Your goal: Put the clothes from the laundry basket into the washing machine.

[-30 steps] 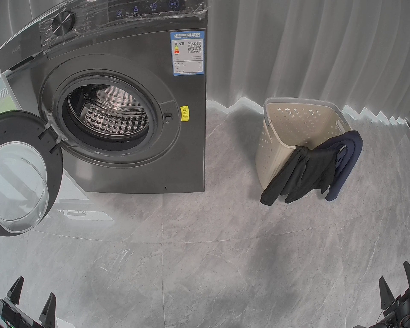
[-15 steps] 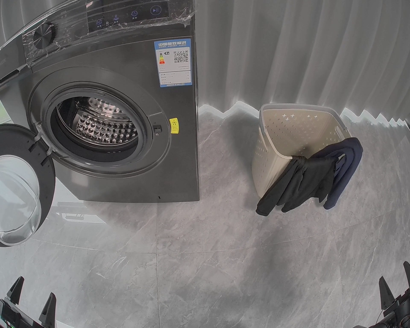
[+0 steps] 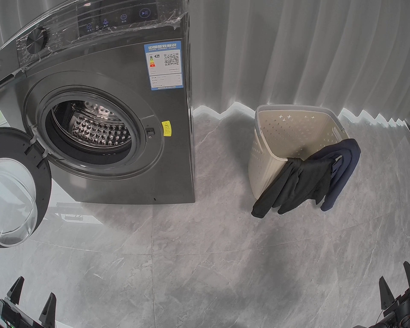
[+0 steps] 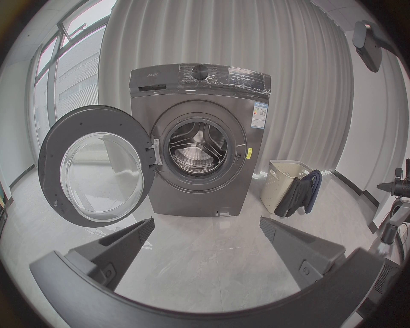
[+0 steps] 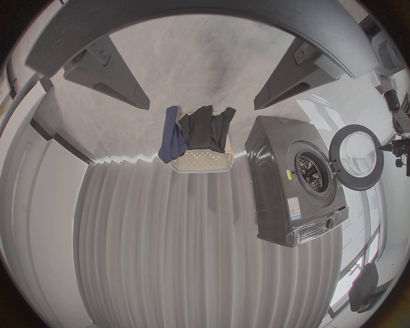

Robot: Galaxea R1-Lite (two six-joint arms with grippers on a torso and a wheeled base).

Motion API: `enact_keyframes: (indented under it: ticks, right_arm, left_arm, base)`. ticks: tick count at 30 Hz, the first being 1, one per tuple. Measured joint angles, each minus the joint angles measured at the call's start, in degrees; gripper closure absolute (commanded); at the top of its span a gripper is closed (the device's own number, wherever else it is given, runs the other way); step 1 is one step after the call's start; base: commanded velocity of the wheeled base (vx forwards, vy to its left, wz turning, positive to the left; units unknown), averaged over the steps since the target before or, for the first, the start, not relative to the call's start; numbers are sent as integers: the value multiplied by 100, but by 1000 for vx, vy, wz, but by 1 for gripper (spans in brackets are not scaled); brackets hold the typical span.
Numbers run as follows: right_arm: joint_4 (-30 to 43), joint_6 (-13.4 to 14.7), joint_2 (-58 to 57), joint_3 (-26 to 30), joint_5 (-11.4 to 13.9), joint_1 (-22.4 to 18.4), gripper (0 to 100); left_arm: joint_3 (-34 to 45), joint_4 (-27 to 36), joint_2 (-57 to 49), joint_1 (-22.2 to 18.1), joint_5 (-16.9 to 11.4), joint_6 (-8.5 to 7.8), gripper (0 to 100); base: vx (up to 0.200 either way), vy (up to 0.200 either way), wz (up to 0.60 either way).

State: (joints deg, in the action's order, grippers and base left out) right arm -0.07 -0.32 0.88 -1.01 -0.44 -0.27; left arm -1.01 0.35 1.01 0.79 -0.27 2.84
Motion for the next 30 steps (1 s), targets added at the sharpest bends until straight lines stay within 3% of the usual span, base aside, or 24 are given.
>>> enact_keyframes:
  ticks: [22, 30]
  right_arm:
    - [0, 0, 2, 0, 0, 0, 0]
    - [0, 0, 5, 0, -2, 5, 0]
  left_arm:
    - [0, 11, 0, -2, 0, 0, 0]
    - [0, 9, 0, -5, 0, 2, 0]
  base:
    - [0, -200, 0]
    - [0, 0, 0]
